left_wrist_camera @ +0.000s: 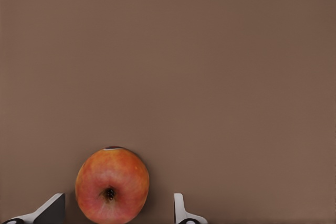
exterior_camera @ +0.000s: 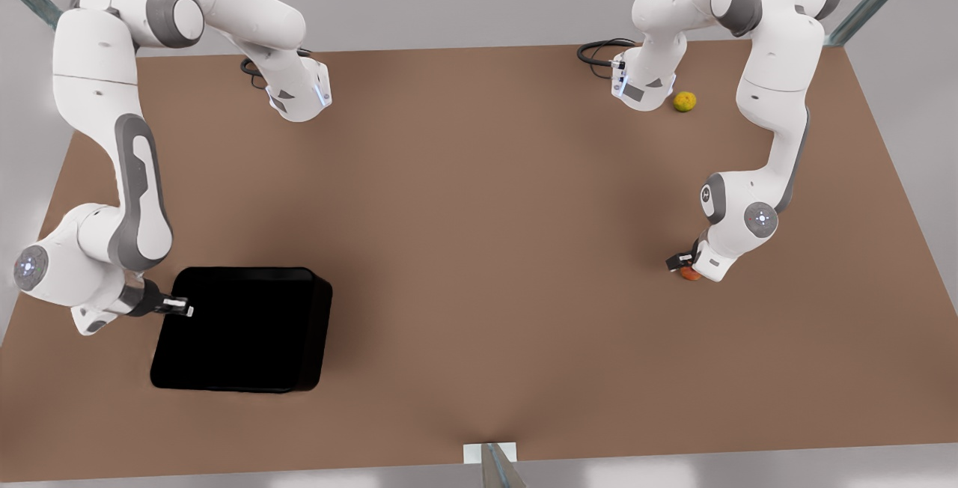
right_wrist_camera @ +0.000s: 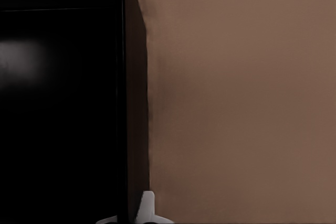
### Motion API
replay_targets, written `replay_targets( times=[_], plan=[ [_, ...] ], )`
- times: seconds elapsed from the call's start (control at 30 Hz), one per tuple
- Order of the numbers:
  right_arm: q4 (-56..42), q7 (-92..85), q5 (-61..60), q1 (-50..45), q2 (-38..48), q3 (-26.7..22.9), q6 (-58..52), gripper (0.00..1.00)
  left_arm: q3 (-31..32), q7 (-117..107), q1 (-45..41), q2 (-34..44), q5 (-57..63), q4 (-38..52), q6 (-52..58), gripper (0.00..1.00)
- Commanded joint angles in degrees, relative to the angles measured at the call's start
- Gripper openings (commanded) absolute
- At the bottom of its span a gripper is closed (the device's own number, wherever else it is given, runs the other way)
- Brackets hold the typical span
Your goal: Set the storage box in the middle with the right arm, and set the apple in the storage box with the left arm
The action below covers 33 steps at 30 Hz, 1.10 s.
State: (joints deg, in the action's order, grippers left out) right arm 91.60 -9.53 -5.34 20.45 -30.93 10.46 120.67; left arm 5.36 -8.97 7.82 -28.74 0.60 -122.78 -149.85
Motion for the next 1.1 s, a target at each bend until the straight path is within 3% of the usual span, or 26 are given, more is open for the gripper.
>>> replay_targets(
  times=[0.0,0.13,0.23,0.77,1.07],
  plan=[
    [0.0,0.3,0.0,-1.1,0.0,0.0,-0.1,0.21,0.0,0.0,0.1,0.0,0.0,0.0,0.0,0.99],
    [0.6,8.0,0.1,-11.0,0.3,0.2,0.4,0.21,0.0,0.0,0.0,0.0,0.0,0.0,0.0,0.99],
    [0.6,14.2,0.1,-14.6,0.2,3.2,0.9,0.21,0.0,0.0,0.0,0.0,0.0,0.0,0.0,0.99],
    [-3.4,41.3,0.2,-40.7,-1.1,2.5,1.0,0.21,0.0,0.1,0.4,0.0,0.0,-0.2,0.4,0.99],
    [-6.4,52.3,7.8,-45.1,-6.9,1.8,3.3,0.21,0.0,0.1,0.4,0.0,0.0,-0.2,0.4,0.99]
  ],
)
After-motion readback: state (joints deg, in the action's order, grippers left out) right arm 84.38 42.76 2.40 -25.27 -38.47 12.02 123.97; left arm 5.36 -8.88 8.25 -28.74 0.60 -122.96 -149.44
